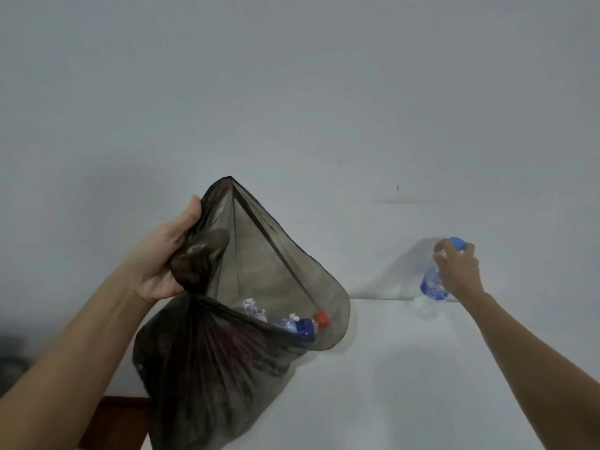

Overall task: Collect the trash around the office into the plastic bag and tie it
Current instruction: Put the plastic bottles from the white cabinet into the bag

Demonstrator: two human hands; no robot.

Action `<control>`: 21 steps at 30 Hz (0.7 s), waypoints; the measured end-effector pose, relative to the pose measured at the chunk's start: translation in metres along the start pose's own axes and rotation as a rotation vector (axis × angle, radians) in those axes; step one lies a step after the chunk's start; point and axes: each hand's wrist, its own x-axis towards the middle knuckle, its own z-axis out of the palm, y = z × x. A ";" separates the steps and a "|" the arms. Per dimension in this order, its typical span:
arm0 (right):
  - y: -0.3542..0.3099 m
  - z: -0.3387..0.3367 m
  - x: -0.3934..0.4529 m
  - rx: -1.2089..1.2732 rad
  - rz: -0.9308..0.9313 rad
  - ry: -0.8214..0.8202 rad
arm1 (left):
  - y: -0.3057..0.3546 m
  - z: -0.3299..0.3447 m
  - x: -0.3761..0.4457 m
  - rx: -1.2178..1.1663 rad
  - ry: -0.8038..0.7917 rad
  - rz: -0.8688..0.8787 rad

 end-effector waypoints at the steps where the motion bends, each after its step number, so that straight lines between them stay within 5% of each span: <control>1: 0.000 -0.004 -0.004 0.007 -0.039 0.017 | -0.002 0.001 0.004 0.048 0.068 0.010; 7: -0.069 -0.052 -0.060 0.469 -0.160 0.395 | 0.006 0.005 0.014 0.167 0.148 0.042; 10: -0.104 -0.089 -0.086 0.957 -0.118 0.359 | 0.005 0.005 0.018 0.110 -0.004 -0.014; 14: -0.152 -0.087 -0.125 1.342 -0.104 0.117 | 0.002 -0.002 0.020 0.135 0.070 0.001; 16: -0.174 -0.063 -0.146 1.361 -0.138 0.031 | 0.001 0.004 0.020 0.068 -0.032 -0.006; 21: -0.185 0.012 -0.193 0.978 -0.458 -0.174 | -0.004 0.015 0.026 0.206 0.140 0.067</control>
